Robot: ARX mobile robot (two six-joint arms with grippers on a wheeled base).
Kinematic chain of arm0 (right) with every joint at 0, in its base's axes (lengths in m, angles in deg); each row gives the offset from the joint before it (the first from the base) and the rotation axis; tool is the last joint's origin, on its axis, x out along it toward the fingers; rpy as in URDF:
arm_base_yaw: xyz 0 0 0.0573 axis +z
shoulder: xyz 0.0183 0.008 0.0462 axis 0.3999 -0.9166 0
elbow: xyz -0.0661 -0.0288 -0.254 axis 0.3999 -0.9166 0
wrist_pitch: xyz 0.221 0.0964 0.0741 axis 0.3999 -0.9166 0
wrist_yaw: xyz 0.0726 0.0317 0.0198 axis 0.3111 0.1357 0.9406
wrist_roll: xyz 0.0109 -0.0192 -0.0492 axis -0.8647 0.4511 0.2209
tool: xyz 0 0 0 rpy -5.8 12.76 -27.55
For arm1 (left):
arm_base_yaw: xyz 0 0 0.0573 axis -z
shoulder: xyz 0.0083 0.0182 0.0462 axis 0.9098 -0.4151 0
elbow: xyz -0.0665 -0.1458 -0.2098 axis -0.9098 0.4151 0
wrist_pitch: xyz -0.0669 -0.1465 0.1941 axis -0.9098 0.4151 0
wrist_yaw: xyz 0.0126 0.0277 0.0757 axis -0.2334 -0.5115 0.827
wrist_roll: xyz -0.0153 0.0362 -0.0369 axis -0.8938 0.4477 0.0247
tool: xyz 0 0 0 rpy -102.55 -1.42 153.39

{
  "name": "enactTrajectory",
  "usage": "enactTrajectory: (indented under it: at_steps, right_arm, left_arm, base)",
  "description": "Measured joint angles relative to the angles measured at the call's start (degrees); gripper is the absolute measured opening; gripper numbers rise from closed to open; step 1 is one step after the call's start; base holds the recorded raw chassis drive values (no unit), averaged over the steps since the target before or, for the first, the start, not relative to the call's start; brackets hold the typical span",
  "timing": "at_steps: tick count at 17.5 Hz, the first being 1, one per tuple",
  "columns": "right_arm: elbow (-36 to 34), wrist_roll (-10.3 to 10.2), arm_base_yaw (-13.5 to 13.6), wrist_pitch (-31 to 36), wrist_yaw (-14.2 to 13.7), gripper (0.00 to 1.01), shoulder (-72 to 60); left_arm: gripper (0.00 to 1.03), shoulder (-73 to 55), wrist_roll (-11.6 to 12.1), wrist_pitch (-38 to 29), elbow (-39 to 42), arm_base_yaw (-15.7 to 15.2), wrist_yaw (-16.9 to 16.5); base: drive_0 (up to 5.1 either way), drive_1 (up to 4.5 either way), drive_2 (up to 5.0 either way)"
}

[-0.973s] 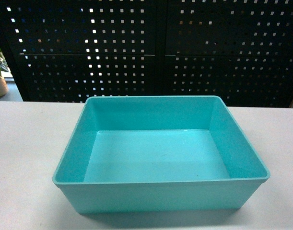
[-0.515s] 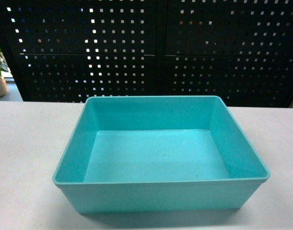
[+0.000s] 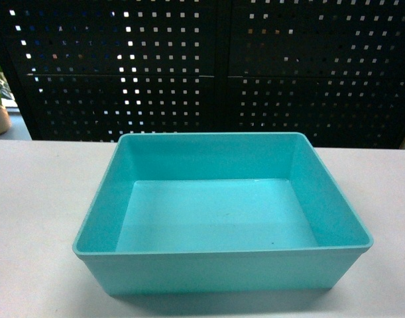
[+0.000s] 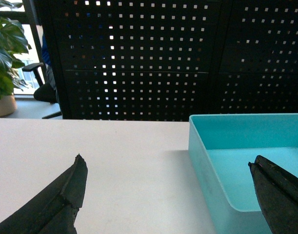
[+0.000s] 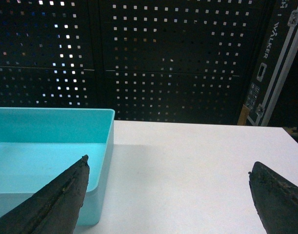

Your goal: Stack blue boxes stably on right

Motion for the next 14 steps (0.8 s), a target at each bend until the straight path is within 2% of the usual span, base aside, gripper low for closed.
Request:
enactTrajectory:
  at_steps: [11,12,13,14]
  right_arm:
    - [0.0,0.0,0.0,0.0,0.0,0.98,0.0]
    - [0.0,0.0,0.0,0.0,0.0,0.98,0.0]
    - [0.0,0.0,0.0,0.0,0.0,0.98,0.0]
    - [0.0,0.0,0.0,0.0,0.0,0.98,0.0]
  left_arm:
    - [0.98,0.0,0.0,0.0,0.0,0.0,0.0]
    - [0.90,0.0,0.0,0.0,0.0,0.0,0.0]
    - [0.99,0.0,0.0,0.0,0.0,0.0,0.0]
    - [0.98,0.0,0.1,0.0,0.0,0.0,0.0]
  base:
    - [0.0,0.00,0.0]
    - [0.0,0.00,0.0]
    - [0.0,0.00,0.0]
    - [0.0,0.00,0.0]
